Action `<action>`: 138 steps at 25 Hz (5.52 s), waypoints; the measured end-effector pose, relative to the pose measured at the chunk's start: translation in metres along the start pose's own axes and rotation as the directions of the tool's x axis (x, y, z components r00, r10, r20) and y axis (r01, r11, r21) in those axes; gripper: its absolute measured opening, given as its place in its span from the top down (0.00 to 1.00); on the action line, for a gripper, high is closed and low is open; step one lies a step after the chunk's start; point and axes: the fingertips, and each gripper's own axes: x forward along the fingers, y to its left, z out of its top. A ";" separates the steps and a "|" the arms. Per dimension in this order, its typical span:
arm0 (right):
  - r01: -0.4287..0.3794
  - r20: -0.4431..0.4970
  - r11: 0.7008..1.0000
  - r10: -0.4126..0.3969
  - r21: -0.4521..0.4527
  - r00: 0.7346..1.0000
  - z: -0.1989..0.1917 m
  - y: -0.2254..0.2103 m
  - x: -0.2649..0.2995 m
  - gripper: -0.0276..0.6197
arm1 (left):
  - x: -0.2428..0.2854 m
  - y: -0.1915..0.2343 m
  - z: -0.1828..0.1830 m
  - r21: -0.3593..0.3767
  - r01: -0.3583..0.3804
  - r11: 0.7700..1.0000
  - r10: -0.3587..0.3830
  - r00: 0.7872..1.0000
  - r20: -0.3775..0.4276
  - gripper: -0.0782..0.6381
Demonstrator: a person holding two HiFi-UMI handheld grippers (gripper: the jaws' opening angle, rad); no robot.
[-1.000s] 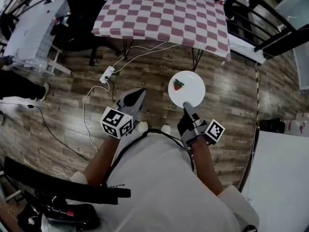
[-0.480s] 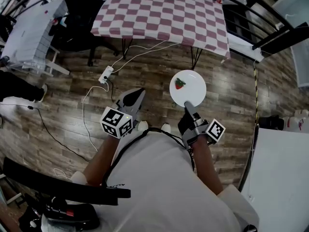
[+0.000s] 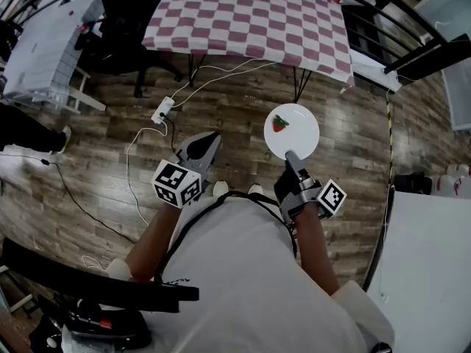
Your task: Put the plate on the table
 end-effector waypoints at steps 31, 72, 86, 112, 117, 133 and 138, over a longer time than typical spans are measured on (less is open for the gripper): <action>0.013 0.009 0.999 -0.013 -0.030 1.000 -0.027 0.006 0.020 0.92 | -0.047 0.047 -0.005 -0.043 -0.043 0.998 0.045 0.998 0.040 0.88; -0.020 -0.133 1.000 0.020 0.001 0.991 0.199 0.011 0.171 0.92 | 0.226 0.075 0.083 0.010 -0.077 0.997 0.077 0.997 -0.025 0.89; -0.020 -0.211 1.000 0.020 0.003 0.977 0.258 0.004 0.199 0.92 | 0.298 0.073 0.093 0.006 -0.119 0.993 0.119 0.993 -0.014 0.88; -0.007 -0.226 1.000 0.009 0.011 0.974 0.279 0.002 0.222 0.92 | 0.324 0.088 0.098 -0.017 -0.141 0.990 0.141 0.990 -0.022 0.89; 0.007 -0.202 1.000 -0.006 0.006 0.979 0.287 -0.002 0.236 0.92 | 0.339 0.105 0.100 -0.025 -0.123 0.992 0.123 0.992 -0.028 0.89; 0.012 -0.162 1.000 -0.014 -0.016 0.987 0.314 0.011 0.357 0.92 | 0.403 0.216 0.148 -0.040 -0.075 0.996 0.073 0.996 -0.041 0.89; 0.011 -0.152 1.000 -0.013 -0.017 0.988 0.321 0.022 0.400 0.92 | 0.423 0.251 0.172 -0.029 -0.049 0.998 0.048 0.998 -0.033 0.89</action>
